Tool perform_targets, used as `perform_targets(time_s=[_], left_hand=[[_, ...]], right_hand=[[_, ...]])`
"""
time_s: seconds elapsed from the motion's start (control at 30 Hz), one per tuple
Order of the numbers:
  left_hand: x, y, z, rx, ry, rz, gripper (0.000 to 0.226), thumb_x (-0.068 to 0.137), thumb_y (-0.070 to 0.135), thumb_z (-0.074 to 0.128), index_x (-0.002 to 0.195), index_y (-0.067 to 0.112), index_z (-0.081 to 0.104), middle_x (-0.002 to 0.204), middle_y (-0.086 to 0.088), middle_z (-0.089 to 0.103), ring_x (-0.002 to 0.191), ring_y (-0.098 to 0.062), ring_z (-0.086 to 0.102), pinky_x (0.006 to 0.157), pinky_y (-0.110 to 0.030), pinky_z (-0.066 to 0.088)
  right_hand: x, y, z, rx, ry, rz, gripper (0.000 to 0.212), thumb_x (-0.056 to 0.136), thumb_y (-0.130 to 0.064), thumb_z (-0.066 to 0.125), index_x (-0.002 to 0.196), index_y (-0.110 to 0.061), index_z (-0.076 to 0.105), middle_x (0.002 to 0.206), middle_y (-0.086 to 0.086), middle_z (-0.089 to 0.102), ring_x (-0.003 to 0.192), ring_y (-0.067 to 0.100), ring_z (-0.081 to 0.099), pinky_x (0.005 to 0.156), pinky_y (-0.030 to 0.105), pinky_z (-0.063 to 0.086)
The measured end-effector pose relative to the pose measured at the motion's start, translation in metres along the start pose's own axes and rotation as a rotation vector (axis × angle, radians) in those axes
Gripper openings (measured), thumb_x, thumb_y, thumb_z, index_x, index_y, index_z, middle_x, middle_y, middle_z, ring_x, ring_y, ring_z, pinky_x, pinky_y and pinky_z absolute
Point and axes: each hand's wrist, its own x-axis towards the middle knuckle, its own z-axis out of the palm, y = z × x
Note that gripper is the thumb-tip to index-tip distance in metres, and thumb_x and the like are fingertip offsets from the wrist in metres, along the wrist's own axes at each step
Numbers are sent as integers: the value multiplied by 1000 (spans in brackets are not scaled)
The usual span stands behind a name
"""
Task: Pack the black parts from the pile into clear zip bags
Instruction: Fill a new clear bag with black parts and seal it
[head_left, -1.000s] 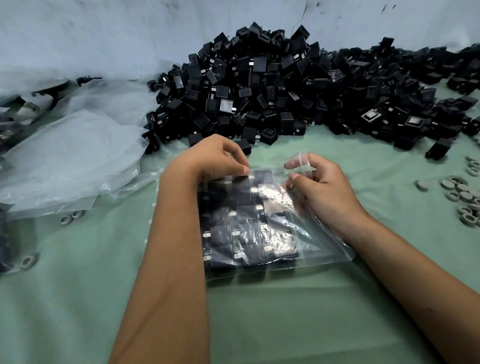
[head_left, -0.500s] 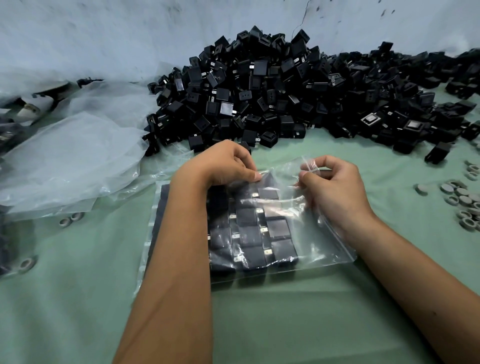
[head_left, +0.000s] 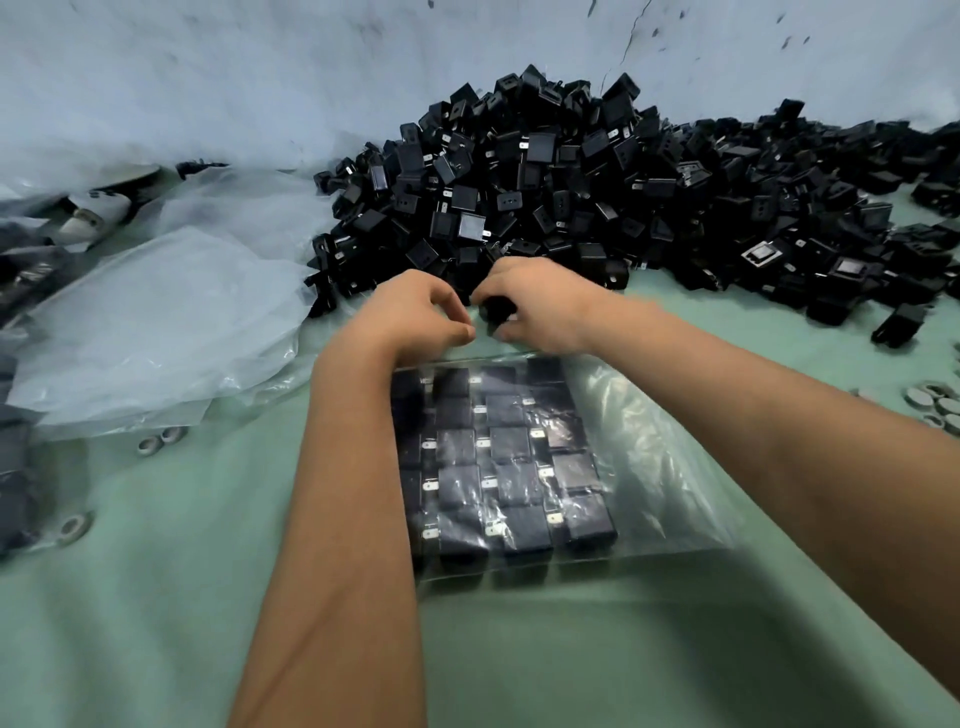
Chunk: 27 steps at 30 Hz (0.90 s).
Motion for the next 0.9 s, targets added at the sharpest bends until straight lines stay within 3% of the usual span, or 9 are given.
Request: perform_targets(time_s=[0.13, 0.2, 0.27, 0.37, 0.5, 0.57, 0.67, 0.8, 0.9], left_hand=[[-1, 14, 5, -23, -22, 69, 5, 89, 21, 78, 85, 21, 75, 82, 1, 72, 77, -13, 65, 79, -32, 55], [0, 25, 13, -20, -35, 107, 5, 88, 23, 79, 84, 22, 75, 79, 3, 70, 74, -11, 64, 71, -29, 51], [0, 38, 22, -4, -42, 155, 5, 87, 24, 79, 84, 25, 76, 80, 5, 70, 74, -9, 65, 67, -25, 47], [-1, 62, 41, -13, -82, 253, 8, 88, 18, 78, 88, 25, 76, 85, 7, 73, 77, -5, 67, 70, -21, 51], [-9, 92, 65, -11, -204, 419, 34, 91, 7, 66, 94, 40, 74, 106, 7, 68, 101, -3, 58, 88, -21, 43], [-13, 100, 74, 68, -286, 450, 55, 93, 0, 57, 98, 54, 68, 120, 2, 59, 121, -14, 43, 101, -25, 33], [-15, 104, 84, 216, -337, 440, 73, 89, -9, 47, 93, 62, 65, 125, 0, 51, 126, -21, 31, 114, -34, 25], [-14, 103, 80, 280, -308, 480, 42, 85, 2, 62, 79, 43, 70, 124, 0, 50, 124, -24, 32, 114, -48, 31], [-13, 99, 72, 231, -286, 503, 23, 81, 15, 79, 76, 37, 73, 124, 3, 51, 128, -21, 30, 111, -41, 30]], right_hand=[[3, 6, 5, 3, 53, 16, 34, 92, -17, 75, 125, -21, 67, 115, 2, 51, 113, 29, 58, 95, 38, 50], [-13, 20, 0, 98, 168, 103, 44, 91, -22, 76, 134, -20, 63, 118, 4, 52, 113, 28, 58, 97, 36, 48], [-43, 40, -4, 321, 355, 240, 47, 94, -23, 74, 138, -18, 62, 117, 6, 56, 103, 24, 62, 93, 36, 52], [-107, 64, 0, 877, 542, 378, 27, 97, -13, 69, 124, -21, 70, 108, 7, 64, 75, 16, 66, 62, 32, 55], [-169, 79, 20, 1287, 600, 454, 18, 97, -9, 69, 105, -25, 73, 94, 4, 66, 77, 18, 66, 60, 24, 51], [-180, 83, 27, 1267, 576, 418, 16, 100, -12, 66, 103, -26, 74, 88, 0, 70, 79, 21, 65, 65, 25, 52], [-186, 89, 28, 1131, 512, 337, 28, 100, -5, 64, 116, -26, 73, 97, 3, 73, 82, 17, 67, 76, 26, 57], [-188, 90, 23, 1105, 406, 335, 49, 87, -4, 78, 129, -25, 67, 103, 3, 74, 92, 18, 73, 88, 29, 59], [-192, 85, 20, 1022, 319, 291, 49, 75, -7, 88, 120, -19, 72, 103, 7, 76, 94, 14, 73, 88, 24, 58]])
